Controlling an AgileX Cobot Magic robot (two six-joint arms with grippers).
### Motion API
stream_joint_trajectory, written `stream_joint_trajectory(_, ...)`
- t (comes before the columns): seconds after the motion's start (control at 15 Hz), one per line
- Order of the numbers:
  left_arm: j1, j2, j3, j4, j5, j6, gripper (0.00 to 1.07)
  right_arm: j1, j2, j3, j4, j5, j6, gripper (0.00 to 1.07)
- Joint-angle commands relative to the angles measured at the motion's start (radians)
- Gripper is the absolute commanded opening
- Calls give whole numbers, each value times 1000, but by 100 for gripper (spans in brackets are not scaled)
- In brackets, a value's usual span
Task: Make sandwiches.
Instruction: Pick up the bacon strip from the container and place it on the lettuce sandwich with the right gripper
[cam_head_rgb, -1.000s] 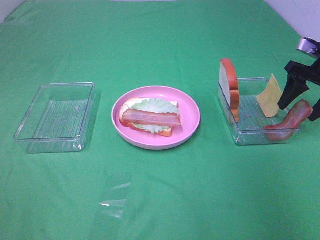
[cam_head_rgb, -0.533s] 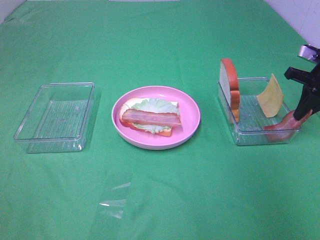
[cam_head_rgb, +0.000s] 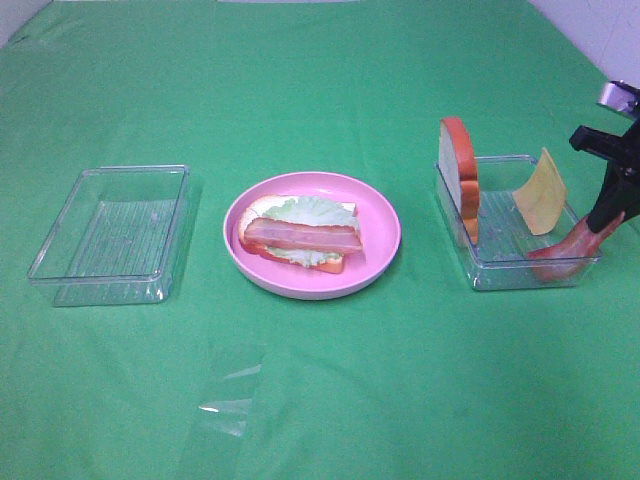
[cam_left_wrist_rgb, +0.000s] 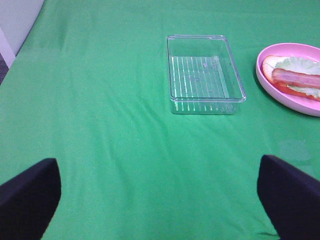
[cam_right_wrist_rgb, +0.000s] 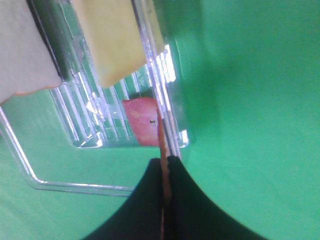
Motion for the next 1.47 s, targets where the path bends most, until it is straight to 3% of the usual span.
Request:
stream_joint_trajectory(0.07,4,-17,1,1,-12,-10,102,-1,-78,-3,33,26,4,0)
stream_joint_trajectory(0.33,4,-15,1,1,-12,-10,102,-1,-288,-3,33,57,4,0)
stream_joint_trajectory(0.8,4,-15,1,1,-12,-10,102,22,-430,-3,93,71,5,0)
stream_joint_trajectory(1.13,4,-15,1,1,-12,-10,102,301,-430,-3,86,45,11,0)
stream_joint_trajectory(1.27,4,-15,1,1,-12,-10,102,466,-428,-3,91,-12,39,0)
stream_joint_trajectory(1.33,4,-15,1,1,-12,-10,102,623,-419,-3,94,-114,47,0)
stream_joint_trajectory(1.47,4,-15,1,1,-12,-10,102,715,-400,-3,100,-211,47,0)
